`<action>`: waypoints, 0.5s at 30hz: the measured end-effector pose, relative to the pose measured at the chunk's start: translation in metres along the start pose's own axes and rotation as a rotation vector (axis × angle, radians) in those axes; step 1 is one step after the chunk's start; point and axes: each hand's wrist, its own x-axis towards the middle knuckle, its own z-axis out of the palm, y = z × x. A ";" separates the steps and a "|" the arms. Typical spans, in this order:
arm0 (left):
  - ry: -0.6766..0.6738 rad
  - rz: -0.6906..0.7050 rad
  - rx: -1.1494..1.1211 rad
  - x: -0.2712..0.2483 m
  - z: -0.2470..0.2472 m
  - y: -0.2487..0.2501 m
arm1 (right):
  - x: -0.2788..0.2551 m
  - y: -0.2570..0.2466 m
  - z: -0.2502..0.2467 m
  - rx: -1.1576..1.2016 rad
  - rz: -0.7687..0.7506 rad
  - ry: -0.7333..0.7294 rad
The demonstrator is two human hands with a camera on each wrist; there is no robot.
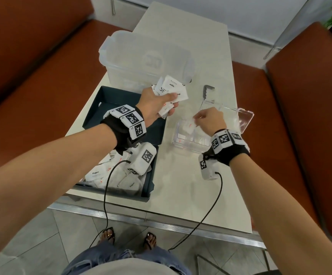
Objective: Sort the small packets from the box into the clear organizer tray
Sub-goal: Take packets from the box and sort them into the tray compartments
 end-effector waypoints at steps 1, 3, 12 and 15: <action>0.000 0.000 -0.003 0.001 -0.001 -0.001 | 0.001 -0.001 0.008 -0.095 -0.002 -0.024; -0.007 0.000 -0.017 0.002 -0.003 -0.002 | 0.004 -0.005 0.019 -0.258 -0.028 -0.035; -0.006 -0.015 -0.030 0.008 -0.008 -0.005 | 0.019 -0.004 0.058 -0.732 -0.114 -0.082; 0.001 -0.017 -0.032 0.009 -0.008 -0.004 | 0.021 0.001 0.060 -0.813 -0.148 -0.116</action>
